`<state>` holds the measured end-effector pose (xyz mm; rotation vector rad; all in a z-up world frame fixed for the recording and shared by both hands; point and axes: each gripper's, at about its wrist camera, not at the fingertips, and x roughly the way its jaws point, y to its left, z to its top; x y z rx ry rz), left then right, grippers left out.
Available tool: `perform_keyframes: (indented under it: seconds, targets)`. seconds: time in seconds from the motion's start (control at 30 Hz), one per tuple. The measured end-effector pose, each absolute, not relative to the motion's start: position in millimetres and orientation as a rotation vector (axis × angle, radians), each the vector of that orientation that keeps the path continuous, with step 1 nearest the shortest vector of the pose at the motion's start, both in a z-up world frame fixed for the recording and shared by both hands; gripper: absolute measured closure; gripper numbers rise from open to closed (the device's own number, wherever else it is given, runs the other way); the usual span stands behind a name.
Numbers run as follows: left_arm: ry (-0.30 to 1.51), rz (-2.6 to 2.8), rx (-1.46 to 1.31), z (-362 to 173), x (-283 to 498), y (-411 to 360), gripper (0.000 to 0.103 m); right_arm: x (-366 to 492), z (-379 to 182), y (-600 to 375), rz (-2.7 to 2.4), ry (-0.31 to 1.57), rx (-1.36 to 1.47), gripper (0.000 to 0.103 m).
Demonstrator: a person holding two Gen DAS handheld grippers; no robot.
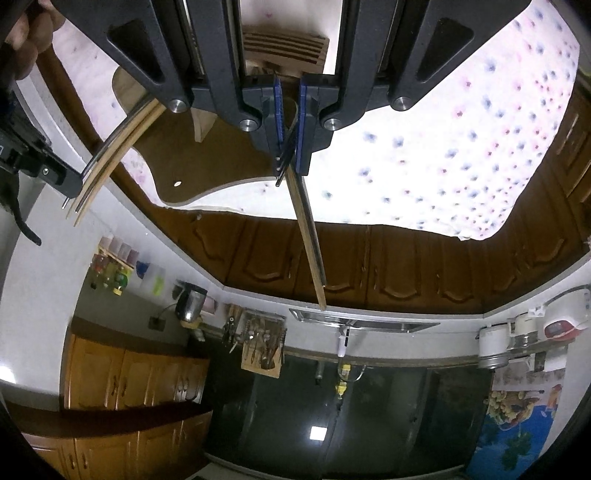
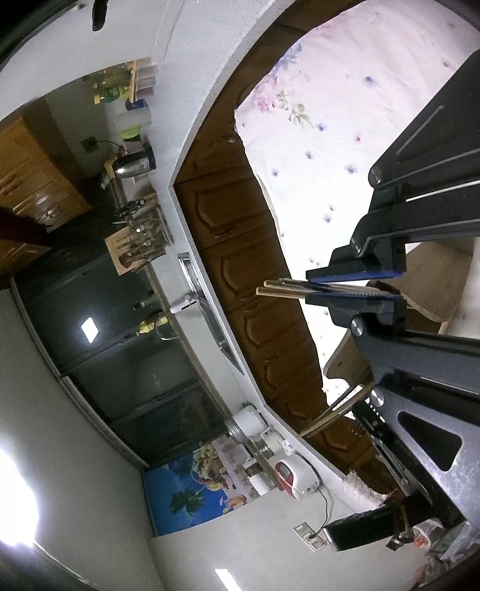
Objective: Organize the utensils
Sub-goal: 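Lift the held chopstick and fork and lower them into the wooden holder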
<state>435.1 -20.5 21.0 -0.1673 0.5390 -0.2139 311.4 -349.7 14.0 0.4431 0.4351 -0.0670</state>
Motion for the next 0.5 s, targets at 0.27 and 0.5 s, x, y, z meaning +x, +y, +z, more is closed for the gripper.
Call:
perform_keyframes:
  seconds: [0.27, 0.5]
  targets:
    - [0.547, -0.212, -0.162, 24.3, 435.4, -21.7, 0.099, 311.5, 14.3, -351.4, -0.066, 0.438, 0.450, 0.098]
    - [0.573, -0.221, -0.178, 25.4, 439.3, -20.5, 0.084, 310.5, 13.4, -351.7, -0.065, 0.444, 0.450, 0.097]
